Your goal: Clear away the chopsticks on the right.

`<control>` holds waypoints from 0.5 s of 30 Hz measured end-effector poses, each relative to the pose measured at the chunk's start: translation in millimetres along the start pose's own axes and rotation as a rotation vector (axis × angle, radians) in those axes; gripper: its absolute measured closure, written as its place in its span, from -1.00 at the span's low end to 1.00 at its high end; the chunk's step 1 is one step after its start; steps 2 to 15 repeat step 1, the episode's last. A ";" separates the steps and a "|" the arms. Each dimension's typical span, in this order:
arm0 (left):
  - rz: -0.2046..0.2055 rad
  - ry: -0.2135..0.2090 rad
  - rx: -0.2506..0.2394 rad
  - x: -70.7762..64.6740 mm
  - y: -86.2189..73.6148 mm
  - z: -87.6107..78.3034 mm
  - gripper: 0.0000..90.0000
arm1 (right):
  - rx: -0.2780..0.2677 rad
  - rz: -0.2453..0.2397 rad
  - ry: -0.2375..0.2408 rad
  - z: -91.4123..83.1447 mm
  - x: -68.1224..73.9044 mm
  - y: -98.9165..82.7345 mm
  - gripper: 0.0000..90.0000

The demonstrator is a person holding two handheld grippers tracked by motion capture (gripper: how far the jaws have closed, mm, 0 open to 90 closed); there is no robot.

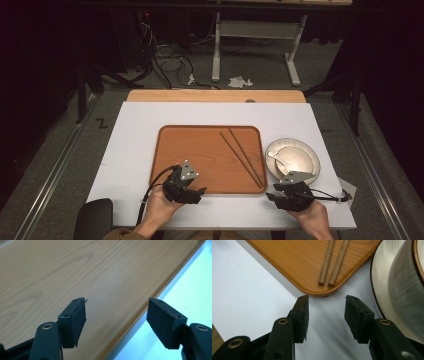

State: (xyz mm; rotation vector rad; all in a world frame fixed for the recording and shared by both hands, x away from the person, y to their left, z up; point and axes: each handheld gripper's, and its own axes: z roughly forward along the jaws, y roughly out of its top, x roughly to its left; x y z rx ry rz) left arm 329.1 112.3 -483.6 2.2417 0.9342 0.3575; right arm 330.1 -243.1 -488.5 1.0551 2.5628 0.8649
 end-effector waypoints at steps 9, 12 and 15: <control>-0.001 0.001 0.001 0.2 -0.1 -0.2 -0.30 | -0.002 -0.003 0.003 0.0 0.0 0.1 0.22; -0.001 0.001 0.001 0.2 -0.1 -0.2 -0.30 | -0.002 -0.003 0.003 0.0 0.0 0.1 0.22; -0.001 0.001 0.001 0.2 -0.1 -0.2 -0.30 | -0.002 -0.003 0.003 0.0 0.0 0.1 0.22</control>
